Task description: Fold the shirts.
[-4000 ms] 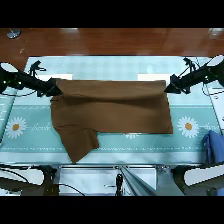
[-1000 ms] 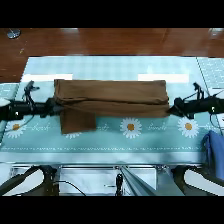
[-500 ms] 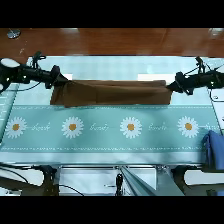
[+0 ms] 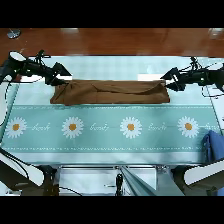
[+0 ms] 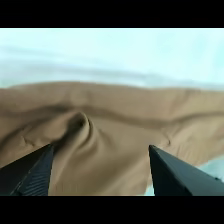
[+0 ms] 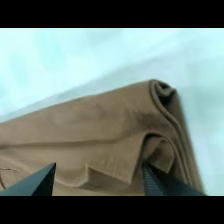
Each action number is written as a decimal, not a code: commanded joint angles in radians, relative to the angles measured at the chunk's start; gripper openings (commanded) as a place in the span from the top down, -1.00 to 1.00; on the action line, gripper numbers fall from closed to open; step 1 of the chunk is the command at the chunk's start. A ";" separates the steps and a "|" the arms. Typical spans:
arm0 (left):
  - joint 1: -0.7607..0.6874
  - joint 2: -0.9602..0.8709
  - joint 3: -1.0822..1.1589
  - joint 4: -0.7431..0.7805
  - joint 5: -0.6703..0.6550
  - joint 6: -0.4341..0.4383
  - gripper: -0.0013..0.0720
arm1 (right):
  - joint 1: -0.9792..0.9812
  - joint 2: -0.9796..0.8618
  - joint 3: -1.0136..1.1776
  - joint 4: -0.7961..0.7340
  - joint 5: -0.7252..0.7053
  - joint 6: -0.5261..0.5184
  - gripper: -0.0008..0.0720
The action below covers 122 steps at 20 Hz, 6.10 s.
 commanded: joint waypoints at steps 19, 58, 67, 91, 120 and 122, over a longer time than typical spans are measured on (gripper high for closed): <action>-0.245 0.526 -0.480 0.006 0.306 0.135 -0.96 | 0.045 -0.106 0.055 -0.111 0.183 -0.028 0.73; -0.243 0.381 0.105 0.078 -0.072 -0.076 0.90 | 0.396 0.795 -0.266 -0.077 0.152 0.002 0.92; -0.071 1.062 -0.485 0.078 0.060 0.056 0.90 | 0.729 0.029 0.285 -0.090 0.046 0.056 0.92; -0.103 1.170 -1.033 0.025 0.280 0.053 0.90 | 0.289 0.756 -0.228 -0.610 0.013 0.209 -0.77; -0.196 1.091 -1.033 0.025 0.377 0.053 0.90 | 0.490 0.362 0.098 -0.260 0.155 0.071 0.92; -0.196 1.091 -1.033 0.025 0.377 0.053 0.90 | 0.472 0.362 0.284 -0.312 0.294 0.161 0.92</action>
